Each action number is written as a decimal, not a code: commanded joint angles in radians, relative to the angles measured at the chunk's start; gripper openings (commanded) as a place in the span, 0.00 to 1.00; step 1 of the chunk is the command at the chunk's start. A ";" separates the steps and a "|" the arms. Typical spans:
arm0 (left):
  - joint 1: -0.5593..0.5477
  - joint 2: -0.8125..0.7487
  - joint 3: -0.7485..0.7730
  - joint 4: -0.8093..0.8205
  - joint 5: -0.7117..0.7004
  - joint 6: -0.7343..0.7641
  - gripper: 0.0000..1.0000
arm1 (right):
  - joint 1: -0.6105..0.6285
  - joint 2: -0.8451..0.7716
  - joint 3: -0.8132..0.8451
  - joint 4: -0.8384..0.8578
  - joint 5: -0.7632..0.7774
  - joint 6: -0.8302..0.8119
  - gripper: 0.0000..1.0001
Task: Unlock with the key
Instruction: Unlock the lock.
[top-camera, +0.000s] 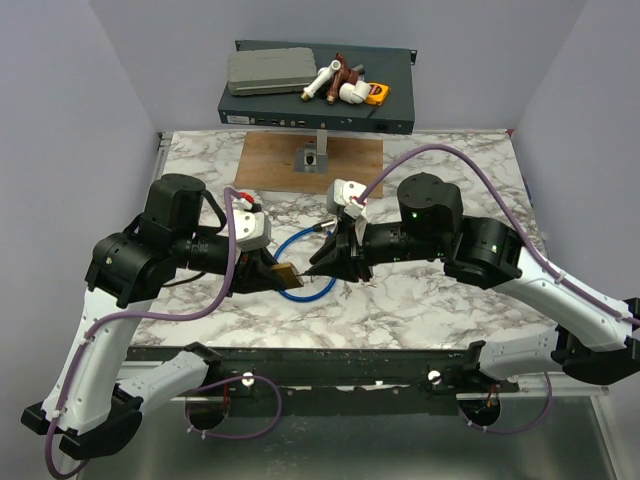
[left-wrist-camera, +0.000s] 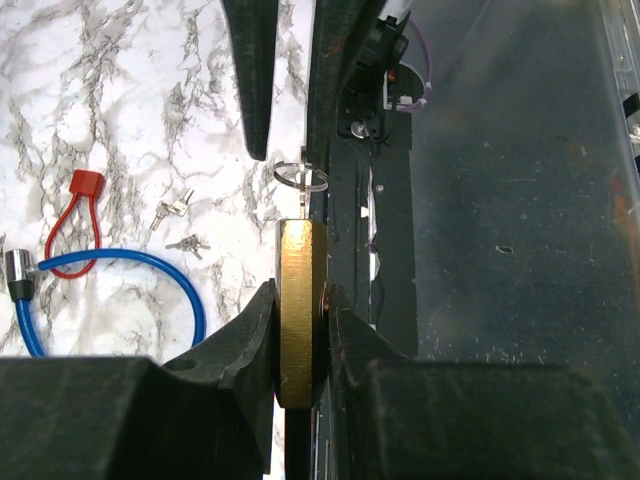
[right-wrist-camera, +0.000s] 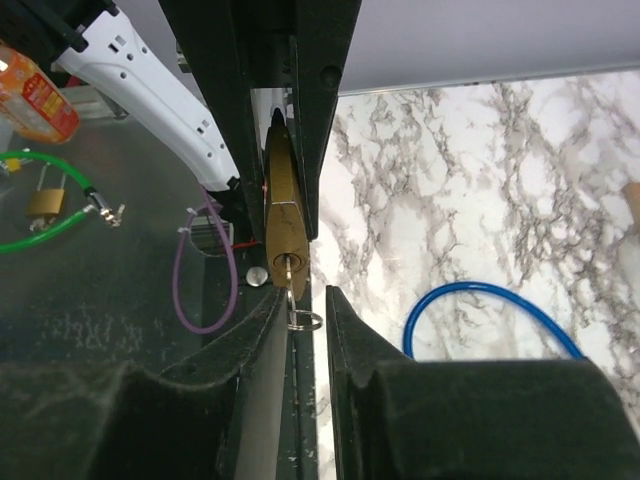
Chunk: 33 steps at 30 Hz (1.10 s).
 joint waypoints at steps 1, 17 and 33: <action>-0.006 -0.018 0.037 0.039 0.066 0.002 0.00 | -0.004 0.012 -0.007 -0.022 -0.026 0.004 0.19; -0.006 -0.035 0.015 0.113 0.044 -0.049 0.00 | -0.005 0.009 -0.094 0.112 -0.064 0.068 0.01; -0.013 0.016 0.063 0.122 0.008 -0.032 0.00 | -0.005 0.042 -0.197 0.348 -0.163 0.221 0.01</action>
